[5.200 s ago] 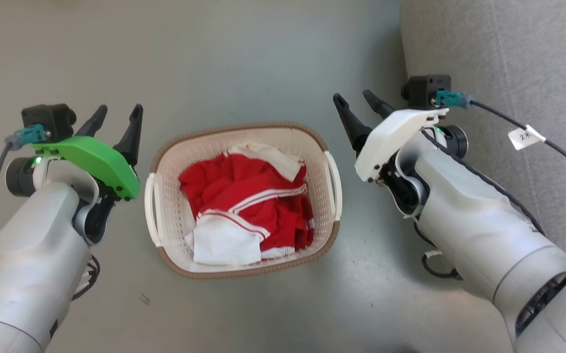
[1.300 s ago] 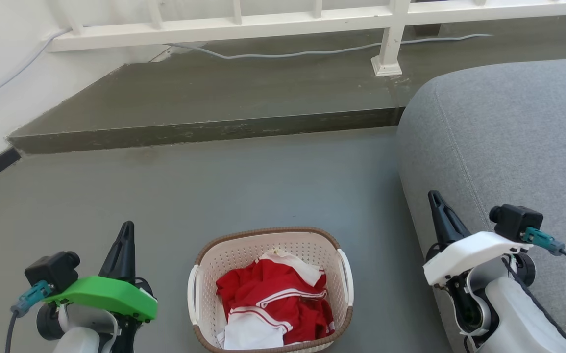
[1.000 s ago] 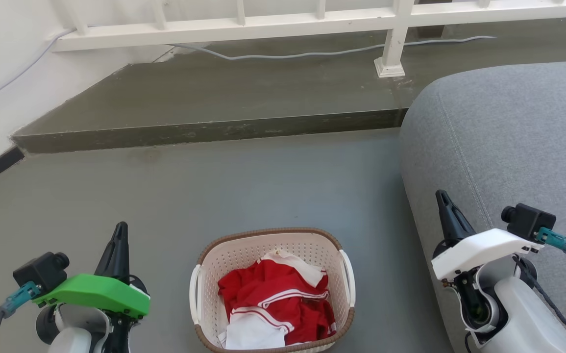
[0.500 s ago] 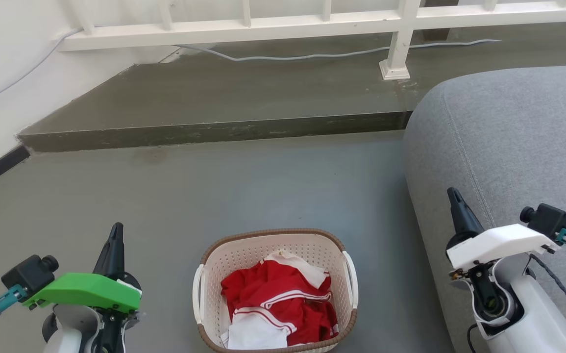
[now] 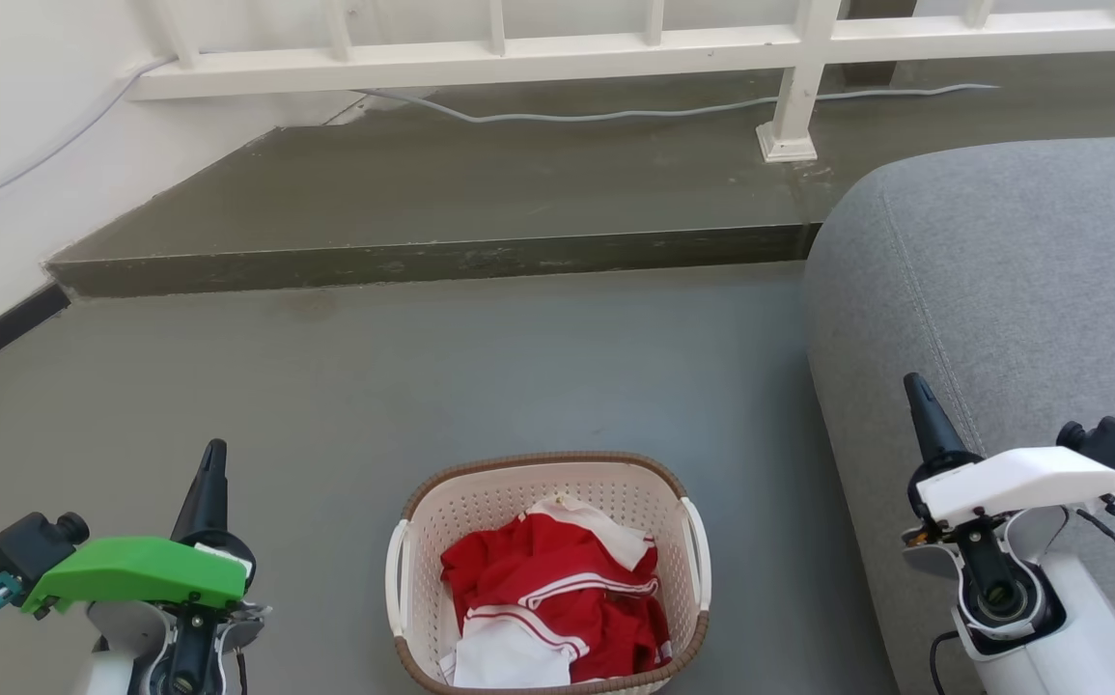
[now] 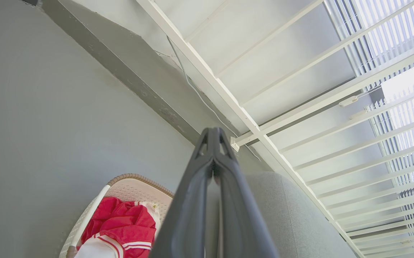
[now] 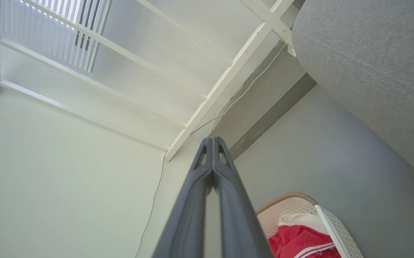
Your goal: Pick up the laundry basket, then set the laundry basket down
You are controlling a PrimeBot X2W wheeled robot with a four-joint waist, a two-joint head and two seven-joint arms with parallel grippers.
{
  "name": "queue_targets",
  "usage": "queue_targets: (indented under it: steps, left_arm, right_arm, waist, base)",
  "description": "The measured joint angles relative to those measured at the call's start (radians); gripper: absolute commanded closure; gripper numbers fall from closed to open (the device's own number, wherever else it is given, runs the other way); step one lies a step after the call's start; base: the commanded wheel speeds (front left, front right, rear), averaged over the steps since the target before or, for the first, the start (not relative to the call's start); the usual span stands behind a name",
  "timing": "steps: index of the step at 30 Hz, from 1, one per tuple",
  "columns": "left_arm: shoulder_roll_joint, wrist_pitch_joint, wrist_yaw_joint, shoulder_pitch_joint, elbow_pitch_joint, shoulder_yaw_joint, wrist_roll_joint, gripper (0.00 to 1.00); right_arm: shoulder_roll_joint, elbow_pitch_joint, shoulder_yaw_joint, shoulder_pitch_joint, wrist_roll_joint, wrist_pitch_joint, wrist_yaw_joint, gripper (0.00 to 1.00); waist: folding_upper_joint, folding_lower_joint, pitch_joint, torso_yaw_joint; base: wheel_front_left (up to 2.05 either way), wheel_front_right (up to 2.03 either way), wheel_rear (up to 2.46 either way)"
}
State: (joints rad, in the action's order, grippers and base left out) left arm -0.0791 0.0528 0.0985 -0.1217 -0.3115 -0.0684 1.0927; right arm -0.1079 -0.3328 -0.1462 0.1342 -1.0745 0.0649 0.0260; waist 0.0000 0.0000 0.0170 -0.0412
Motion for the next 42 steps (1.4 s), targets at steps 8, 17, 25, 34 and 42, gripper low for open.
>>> queue_targets:
  steps: [8,17,25,34,42]
  left_arm:
    - [0.006,-0.03,0.004,0.001,0.003,0.028,0.09,1.0]
    - [0.016,-0.062,0.01,0.003,0.008,0.055,0.186,1.0]
    - [0.026,-0.091,0.012,0.004,0.014,0.078,0.267,1.0]
    - [0.03,-0.114,0.017,0.011,0.022,0.105,0.35,1.0]
    - [0.034,-0.142,0.021,0.023,0.026,0.132,0.434,1.0]
  right_arm:
    - [0.012,0.007,0.05,-0.001,-0.1,-0.03,0.017,1.0]
    - [0.02,0.015,0.101,-0.011,-0.198,-0.062,0.036,1.0]
    - [0.033,0.021,0.145,-0.02,-0.286,-0.088,0.048,1.0]
    - [0.044,0.031,0.189,-0.022,-0.371,-0.112,0.062,1.0]
    - [0.051,0.037,0.235,-0.037,-0.461,-0.144,0.08,1.0]
  waist:
    - [0.0,0.0,-0.003,0.008]
    - [0.0,0.0,-0.005,0.015]
    - [0.0,0.0,-0.008,0.022]
    - [0.0,0.0,-0.01,0.029]
    - [0.0,0.0,-0.012,0.036]
  base:
    - [0.0,0.0,0.0]
    - [0.0,0.0,0.0]
    - [0.0,0.0,0.0]
    - [0.0,0.0,0.0]
    - [0.0,0.0,0.0]
